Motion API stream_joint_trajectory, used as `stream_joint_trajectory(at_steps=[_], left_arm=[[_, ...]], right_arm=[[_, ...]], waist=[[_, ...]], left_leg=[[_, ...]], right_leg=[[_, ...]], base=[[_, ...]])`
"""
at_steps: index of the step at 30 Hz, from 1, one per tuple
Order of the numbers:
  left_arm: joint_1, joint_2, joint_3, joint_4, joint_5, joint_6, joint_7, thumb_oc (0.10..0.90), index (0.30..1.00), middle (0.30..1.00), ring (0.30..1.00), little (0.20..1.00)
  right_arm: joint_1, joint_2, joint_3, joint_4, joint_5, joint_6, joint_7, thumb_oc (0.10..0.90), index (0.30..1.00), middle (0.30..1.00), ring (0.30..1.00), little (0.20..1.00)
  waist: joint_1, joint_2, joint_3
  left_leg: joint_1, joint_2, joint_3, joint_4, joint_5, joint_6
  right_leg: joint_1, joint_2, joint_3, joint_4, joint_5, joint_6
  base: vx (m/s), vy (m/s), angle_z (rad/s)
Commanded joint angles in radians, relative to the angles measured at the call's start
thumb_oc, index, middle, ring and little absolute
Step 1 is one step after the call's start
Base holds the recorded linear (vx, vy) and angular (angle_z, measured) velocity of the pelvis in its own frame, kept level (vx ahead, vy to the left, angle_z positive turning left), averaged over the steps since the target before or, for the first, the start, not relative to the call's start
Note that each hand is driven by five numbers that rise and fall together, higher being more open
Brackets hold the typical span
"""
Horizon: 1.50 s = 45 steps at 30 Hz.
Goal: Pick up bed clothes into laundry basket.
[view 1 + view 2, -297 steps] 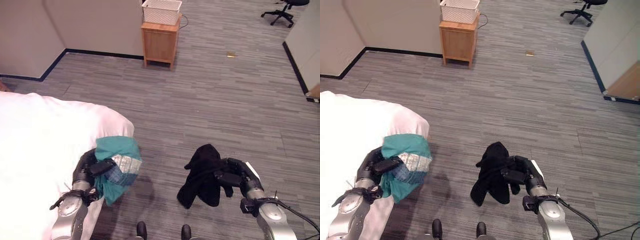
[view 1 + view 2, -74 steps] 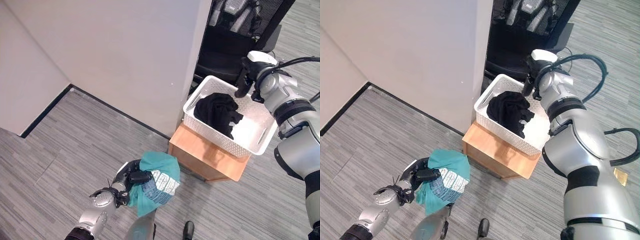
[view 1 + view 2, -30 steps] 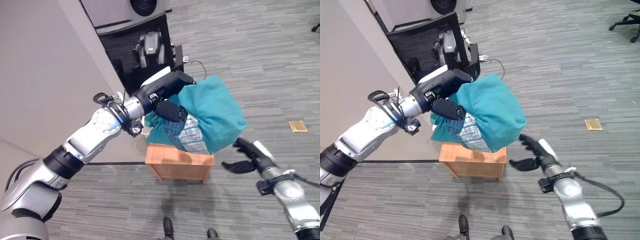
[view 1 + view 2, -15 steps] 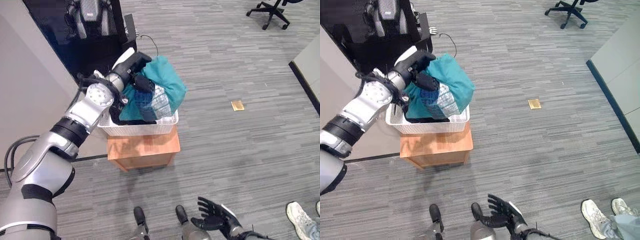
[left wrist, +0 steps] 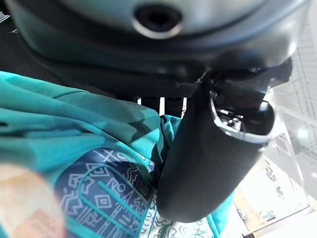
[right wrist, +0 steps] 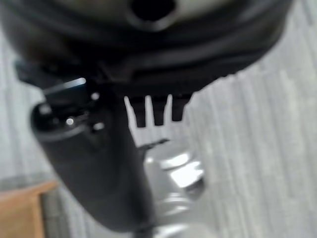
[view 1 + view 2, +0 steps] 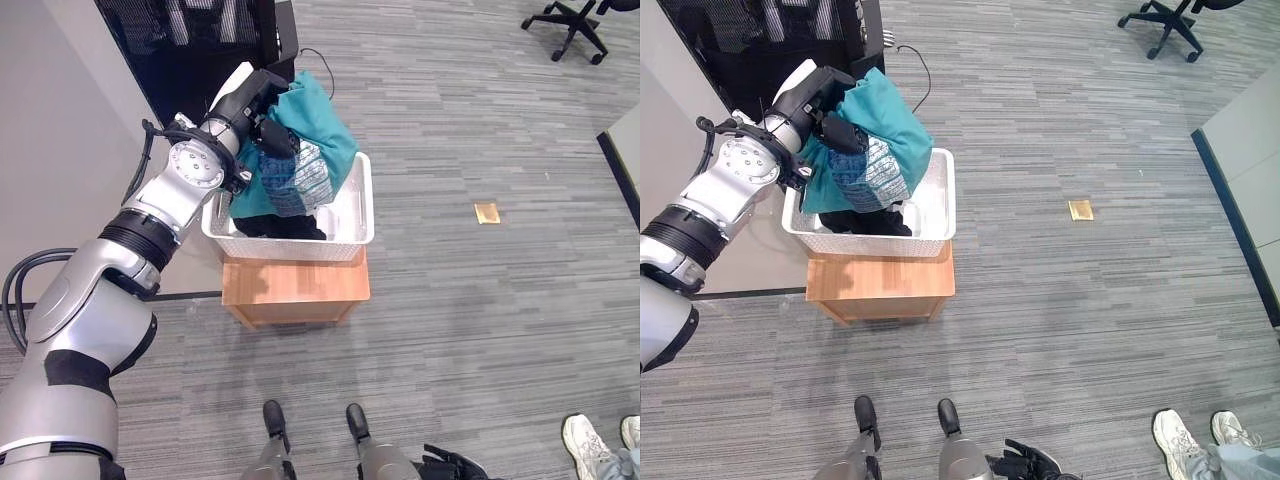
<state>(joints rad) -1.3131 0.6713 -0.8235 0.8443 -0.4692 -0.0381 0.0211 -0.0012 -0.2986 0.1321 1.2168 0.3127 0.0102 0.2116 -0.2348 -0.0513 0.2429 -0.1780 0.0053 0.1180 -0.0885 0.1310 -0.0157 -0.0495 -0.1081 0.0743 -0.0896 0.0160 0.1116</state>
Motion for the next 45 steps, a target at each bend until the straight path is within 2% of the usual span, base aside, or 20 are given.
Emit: stream_joint_trajectory(at_steps=[1, 12, 19, 22, 24, 29, 41, 42, 45], left_arm=[[-0.298, -0.019, 0.044, 0.112, 0.015, -0.114, 0.067, 0.400, 0.300, 0.300, 0.300, 0.300], [-0.403, 0.040, -0.031, 0.240, 0.048, -0.109, 0.064, 0.400, 0.300, 0.300, 0.300, 0.300], [-0.414, 0.053, -0.070, 0.246, 0.096, -0.109, 0.051, 0.400, 0.300, 0.300, 0.300, 0.300], [-0.416, 0.045, -0.078, 0.234, 0.101, -0.111, 0.051, 0.400, 0.300, 0.300, 0.300, 0.300], [-0.413, 0.029, -0.077, 0.229, 0.114, -0.116, 0.046, 0.400, 0.300, 0.300, 0.300, 0.300], [-0.418, -0.007, -0.097, 0.191, 0.121, -0.122, 0.048, 0.400, 0.300, 0.300, 0.300, 0.300], [-0.394, -0.056, -0.087, 0.170, 0.140, -0.124, 0.052, 0.400, 0.300, 0.300, 0.300, 0.300], [-0.396, -0.058, -0.090, 0.170, 0.142, -0.125, 0.054, 0.800, 0.900, 0.900, 0.900, 0.900], [-0.413, -0.065, -0.092, 0.168, 0.145, -0.128, 0.064, 0.800, 0.900, 0.900, 0.900, 0.900]], right_arm=[[0.127, -0.057, 0.035, 0.044, -0.040, 0.034, -0.023, 0.800, 0.900, 0.900, 0.900, 0.900], [0.145, -0.049, 0.044, 0.056, -0.012, 0.027, -0.032, 0.800, 0.900, 0.900, 0.900, 0.900], [0.163, -0.043, 0.036, 0.068, -0.003, 0.024, -0.036, 0.800, 0.900, 0.900, 0.900, 0.900], [0.173, -0.039, 0.036, 0.063, -0.002, 0.022, -0.034, 0.800, 0.900, 0.900, 0.900, 0.900], [0.161, -0.071, 0.030, 0.087, -0.002, 0.022, -0.032, 0.800, 0.900, 0.900, 0.900, 0.900], [0.143, -0.089, 0.033, 0.079, 0.005, 0.019, -0.037, 0.800, 0.900, 0.900, 0.900, 0.900], [0.149, -0.105, 0.034, 0.083, 0.015, 0.017, -0.043, 0.800, 0.900, 0.900, 0.900, 0.900], [0.152, -0.105, 0.033, 0.085, 0.016, 0.018, -0.043, 0.800, 0.900, 0.900, 0.900, 0.900], [0.152, -0.109, 0.032, 0.091, 0.017, 0.019, -0.043, 0.800, 0.900, 0.900, 0.900, 0.900]], waist=[[0.018, 0.052, -0.025], [0.003, 0.035, 0.014], [0.001, 0.032, 0.033], [0.000, 0.033, 0.040], [0.002, 0.035, 0.042], [0.002, 0.044, 0.052], [-0.002, 0.054, 0.064], [-0.001, 0.056, 0.064], [0.001, 0.062, 0.064]], left_leg=[[0.041, 0.043, 0.029, 0.001, -0.065, -0.063], [-0.002, 0.054, 0.038, 0.001, -0.059, -0.066], [-0.025, 0.056, 0.052, 0.001, -0.061, -0.065], [-0.034, 0.055, 0.053, 0.001, -0.063, -0.064], [-0.037, 0.055, 0.052, 0.001, -0.064, -0.064], [-0.047, 0.049, 0.051, 0.001, -0.067, -0.062], [-0.057, 0.044, 0.047, 0.001, -0.071, -0.060], [-0.056, 0.043, 0.046, 0.001, -0.071, -0.060], [-0.058, 0.042, 0.041, 0.001, -0.070, -0.060]], right_leg=[[-0.031, 0.020, -0.023, 0.002, -0.005, 0.052], [-0.090, 0.034, -0.009, 0.002, 0.013, 0.053], [-0.124, 0.037, 0.005, 0.002, 0.021, 0.056], [-0.135, 0.037, 0.007, 0.002, 0.023, 0.058], [-0.138, 0.035, 0.005, 0.002, 0.023, 0.059], [-0.149, 0.029, 0.001, 0.002, 0.026, 0.061], [-0.161, 0.024, 0.003, 0.002, 0.029, 0.062], [-0.161, 0.024, 0.004, 0.002, 0.029, 0.062], [-0.160, 0.023, -0.001, 0.002, 0.025, 0.060]], base=[[-0.02, -0.012, -0.09], [0.00, -0.003, -0.03], [0.00, 0.010, -0.07], [0.00, 0.014, -0.06], [0.01, 0.012, -0.05], [0.00, 0.007, 0.02], [0.00, 0.000, 0.00], [0.00, 0.000, 0.00], [0.00, 0.000, 0.00]])
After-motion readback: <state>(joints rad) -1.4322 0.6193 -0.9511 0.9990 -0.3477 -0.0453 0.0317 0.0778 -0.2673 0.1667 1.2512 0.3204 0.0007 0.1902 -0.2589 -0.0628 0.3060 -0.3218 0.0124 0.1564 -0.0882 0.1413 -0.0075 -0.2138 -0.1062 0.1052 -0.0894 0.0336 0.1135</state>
